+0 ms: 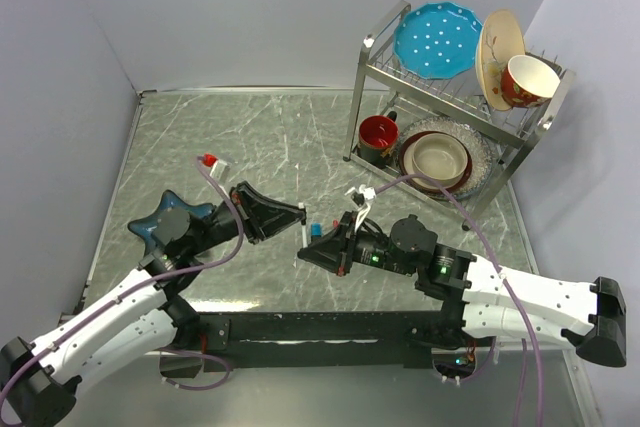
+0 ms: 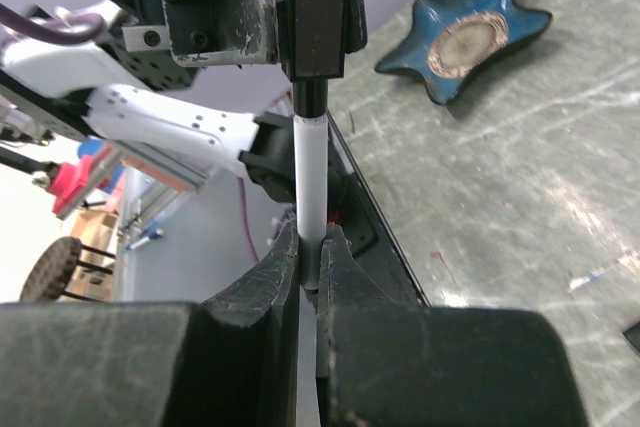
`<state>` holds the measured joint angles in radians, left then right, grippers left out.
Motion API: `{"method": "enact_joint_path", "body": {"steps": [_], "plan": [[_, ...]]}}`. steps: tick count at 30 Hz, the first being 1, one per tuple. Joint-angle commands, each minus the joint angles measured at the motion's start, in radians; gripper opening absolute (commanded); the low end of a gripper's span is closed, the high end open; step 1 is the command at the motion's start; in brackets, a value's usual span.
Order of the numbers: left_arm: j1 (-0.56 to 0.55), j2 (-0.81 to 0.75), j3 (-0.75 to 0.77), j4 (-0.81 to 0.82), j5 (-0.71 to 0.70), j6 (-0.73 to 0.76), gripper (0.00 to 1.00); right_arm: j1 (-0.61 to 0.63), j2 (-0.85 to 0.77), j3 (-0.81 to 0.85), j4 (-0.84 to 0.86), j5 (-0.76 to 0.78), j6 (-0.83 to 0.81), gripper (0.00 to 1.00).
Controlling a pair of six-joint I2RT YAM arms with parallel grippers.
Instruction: Insert the pens into the pen caps
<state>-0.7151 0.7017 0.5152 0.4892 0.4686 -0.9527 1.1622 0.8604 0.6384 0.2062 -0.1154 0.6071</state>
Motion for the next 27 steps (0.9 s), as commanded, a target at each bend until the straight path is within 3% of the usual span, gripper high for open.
{"method": "enact_joint_path", "body": {"steps": [1, 8, 10, 11, 14, 17, 27], "plan": [[-0.001, 0.034, 0.022, -0.078, 0.111, 0.040, 0.01, 0.004, -0.035, 0.089, 0.015, 0.062, -0.044, 0.00], [-0.004, 0.028, -0.021, -0.063, 0.119, 0.060, 0.01, 0.005, -0.029, 0.107, -0.004, 0.106, -0.035, 0.00], [-0.004, 0.030, -0.017, -0.060, 0.119, 0.060, 0.12, 0.010, -0.009, 0.106, 0.001, 0.079, -0.036, 0.00], [-0.004, 0.035, -0.003, -0.067, 0.117, 0.060, 0.29, 0.013, -0.005, 0.106, 0.002, 0.073, -0.038, 0.00], [-0.004, 0.042, 0.044, -0.110, 0.099, 0.072, 0.51, 0.027, 0.006, 0.093, 0.015, 0.059, -0.036, 0.00], [-0.004, 0.039, 0.081, -0.135, 0.074, 0.087, 0.62, 0.043, 0.011, 0.075, 0.035, 0.051, -0.026, 0.00], [-0.004, 0.019, 0.163, -0.212, 0.018, 0.131, 0.72, 0.088, 0.023, 0.070, 0.030, 0.071, -0.030, 0.00]]}}
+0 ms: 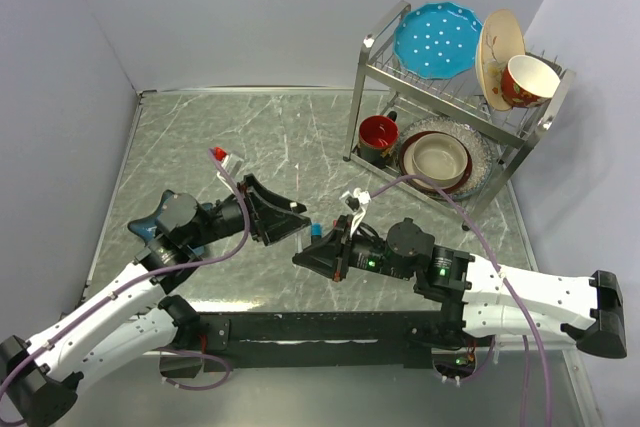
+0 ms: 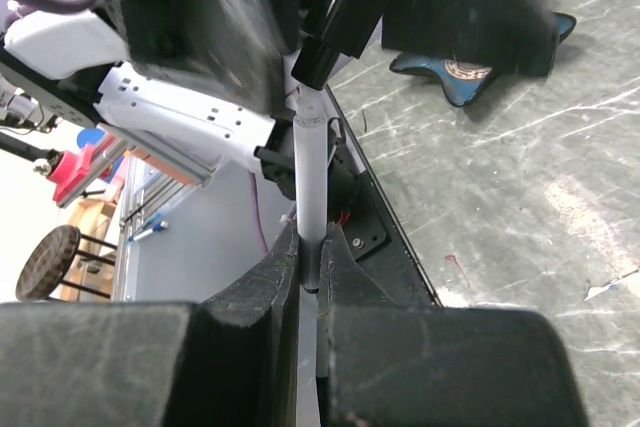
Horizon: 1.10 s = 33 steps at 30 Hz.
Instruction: Insert the pens into the pen caps
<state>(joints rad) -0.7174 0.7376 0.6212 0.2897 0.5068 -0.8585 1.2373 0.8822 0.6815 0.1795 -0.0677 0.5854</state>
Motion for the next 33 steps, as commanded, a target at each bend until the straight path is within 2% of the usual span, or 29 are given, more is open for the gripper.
{"method": "enact_joint_path", "body": {"steps": [1, 10, 17, 24, 27, 30, 31, 33], "plan": [[-0.002, -0.015, 0.060, -0.011, -0.021, 0.036, 0.72, 0.016, 0.003, 0.027, 0.055, 0.026, -0.010, 0.00], [-0.002, -0.017, 0.069, -0.017, -0.025, 0.042, 0.67, 0.022, -0.012, 0.020, 0.048, 0.040, -0.013, 0.00], [-0.002, -0.018, 0.087, -0.037, -0.050, 0.053, 0.70, 0.024, -0.019, 0.016, 0.044, 0.046, -0.010, 0.00], [-0.002, -0.015, 0.095, -0.032, -0.050, 0.055, 0.68, 0.025, -0.019, 0.016, 0.041, 0.048, -0.007, 0.00], [-0.002, -0.014, 0.098, -0.038, -0.042, 0.059, 0.59, 0.027, -0.017, 0.020, 0.038, 0.049, -0.010, 0.00], [-0.002, -0.017, 0.091, -0.026, -0.019, 0.058, 0.39, 0.027, -0.019, 0.023, 0.038, 0.055, -0.010, 0.00], [-0.002, -0.015, 0.080, -0.018, -0.010, 0.052, 0.24, 0.027, -0.019, 0.024, 0.041, 0.062, -0.006, 0.00], [-0.002, -0.018, 0.060, 0.023, 0.033, 0.041, 0.12, 0.027, -0.026, 0.038, 0.034, 0.087, -0.009, 0.00]]}}
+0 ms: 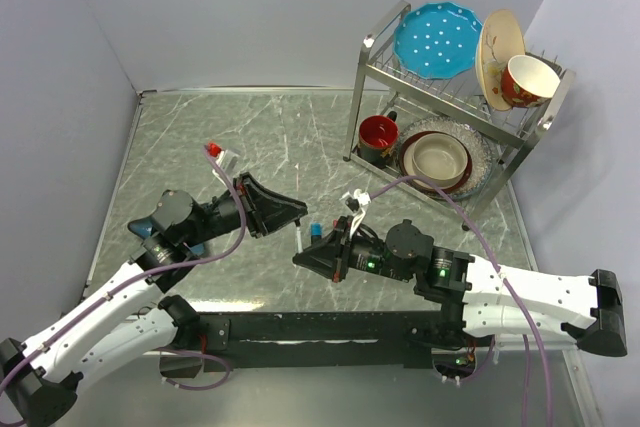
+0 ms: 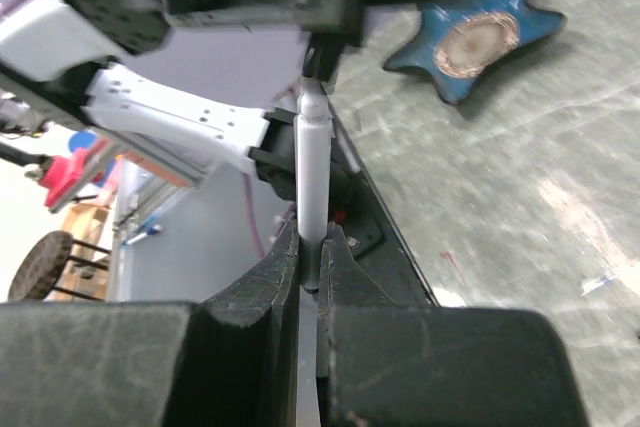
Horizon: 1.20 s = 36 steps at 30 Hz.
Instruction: Insert the pens into the pen caps
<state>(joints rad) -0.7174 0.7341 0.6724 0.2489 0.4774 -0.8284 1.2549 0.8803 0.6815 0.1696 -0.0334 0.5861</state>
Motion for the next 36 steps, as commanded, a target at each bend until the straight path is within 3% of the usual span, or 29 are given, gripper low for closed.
{"method": "enact_joint_path", "body": {"steps": [1, 3, 12, 20, 25, 36], "plan": [[-0.002, -0.013, -0.019, 0.078, 0.075, -0.003, 0.05, 0.008, -0.029, 0.046, 0.033, 0.084, -0.023, 0.00], [-0.002, -0.016, -0.057, 0.107, 0.095, -0.020, 0.01, 0.006, -0.044, 0.078, 0.022, 0.099, -0.037, 0.00], [-0.002, -0.029, -0.129, 0.200, 0.136, -0.106, 0.01, 0.005, -0.034, 0.138, 0.004, 0.170, -0.101, 0.00], [-0.005, 0.062, -0.135, 0.115, 0.214, -0.118, 0.01, -0.009, -0.015, 0.239, -0.056, 0.246, -0.210, 0.00], [-0.036, 0.027, -0.168, 0.049, 0.169, -0.063, 0.01, -0.034, 0.017, 0.343, -0.102, 0.268, -0.241, 0.00], [-0.094, 0.054, -0.269, 0.141, 0.138, -0.054, 0.01, -0.176, 0.101, 0.449, -0.081, 0.188, -0.198, 0.00]]}}
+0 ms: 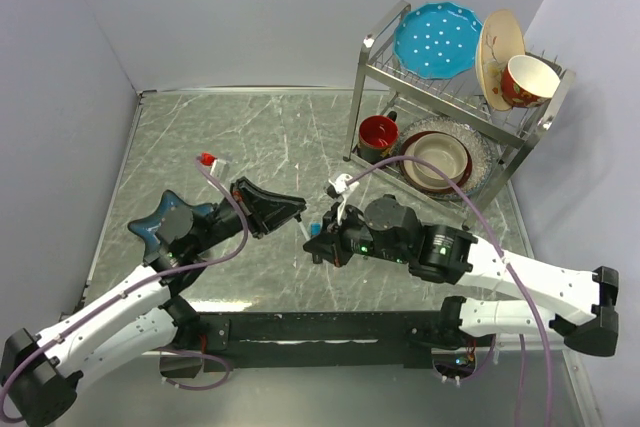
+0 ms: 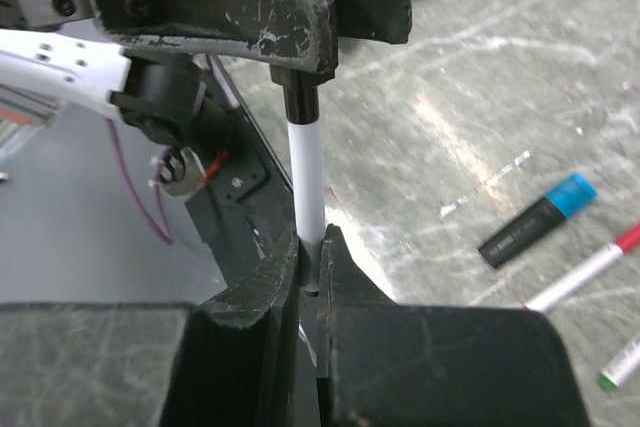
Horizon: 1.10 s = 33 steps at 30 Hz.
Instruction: Insert the pens into the pen caps
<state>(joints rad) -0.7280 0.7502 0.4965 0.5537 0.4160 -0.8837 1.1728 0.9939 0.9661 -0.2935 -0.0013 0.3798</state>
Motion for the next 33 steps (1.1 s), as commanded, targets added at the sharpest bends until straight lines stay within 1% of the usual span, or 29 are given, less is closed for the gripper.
{"method": "enact_joint_path", "body": {"steps": [1, 5, 7, 9, 10, 13, 15, 17, 19, 23, 26, 27, 29, 30, 31, 32, 33], "plan": [[-0.088, 0.040, -0.099, -0.161, 0.198, 0.003, 0.01, -0.114, -0.002, 0.177, 0.383, 0.147, 0.007, 0.00], [-0.105, 0.064, -0.143, -0.150, 0.184, 0.002, 0.01, -0.175, 0.023, 0.194, 0.389, 0.112, 0.027, 0.00], [-0.109, 0.096, -0.173, -0.060, 0.178, -0.041, 0.01, -0.203, 0.037, 0.194, 0.401, 0.093, 0.036, 0.00], [-0.126, 0.135, -0.213, 0.012, 0.176, -0.075, 0.01, -0.240, 0.046, 0.180, 0.445, 0.022, 0.048, 0.00], [-0.129, 0.174, -0.231, 0.093, 0.188, -0.111, 0.01, -0.243, 0.046, 0.174, 0.461, 0.005, 0.044, 0.00], [-0.149, 0.253, -0.251, 0.257, 0.204, -0.181, 0.01, -0.249, 0.058, 0.145, 0.514, -0.077, -0.001, 0.00], [-0.185, 0.287, -0.222, 0.214, 0.193, -0.149, 0.01, -0.257, 0.069, 0.134, 0.530, -0.094, -0.016, 0.00], [-0.217, 0.313, -0.197, 0.190, 0.191, -0.112, 0.01, -0.283, 0.078, 0.135, 0.531, -0.123, 0.014, 0.00], [-0.221, 0.346, -0.197, 0.205, 0.207, -0.126, 0.01, -0.332, 0.081, 0.140, 0.542, -0.178, 0.028, 0.00], [-0.229, 0.371, -0.210, 0.221, 0.201, -0.153, 0.01, -0.372, 0.077, 0.169, 0.496, -0.164, 0.004, 0.00], [-0.228, 0.347, -0.155, 0.111, 0.146, -0.121, 0.01, -0.377, 0.074, 0.145, 0.487, -0.204, 0.016, 0.00], [-0.228, 0.336, -0.130, 0.019, 0.129, -0.107, 0.01, -0.375, 0.060, 0.104, 0.488, -0.219, 0.025, 0.00], [-0.218, 0.313, -0.029, -0.110, 0.043, -0.037, 0.01, -0.375, 0.042, 0.051, 0.496, -0.249, 0.054, 0.00], [-0.211, 0.311, 0.014, -0.239, 0.014, -0.008, 0.01, -0.375, 0.016, -0.002, 0.496, -0.261, 0.065, 0.00], [-0.202, 0.317, 0.096, -0.305, -0.038, 0.041, 0.01, -0.375, 0.002, -0.030, 0.495, -0.270, 0.080, 0.03], [-0.173, 0.322, 0.134, -0.346, -0.049, 0.057, 0.01, -0.374, -0.014, -0.058, 0.493, -0.284, 0.091, 0.14], [-0.154, 0.325, 0.166, -0.375, -0.054, 0.068, 0.01, -0.375, -0.047, -0.113, 0.490, -0.292, 0.097, 0.19]]}}
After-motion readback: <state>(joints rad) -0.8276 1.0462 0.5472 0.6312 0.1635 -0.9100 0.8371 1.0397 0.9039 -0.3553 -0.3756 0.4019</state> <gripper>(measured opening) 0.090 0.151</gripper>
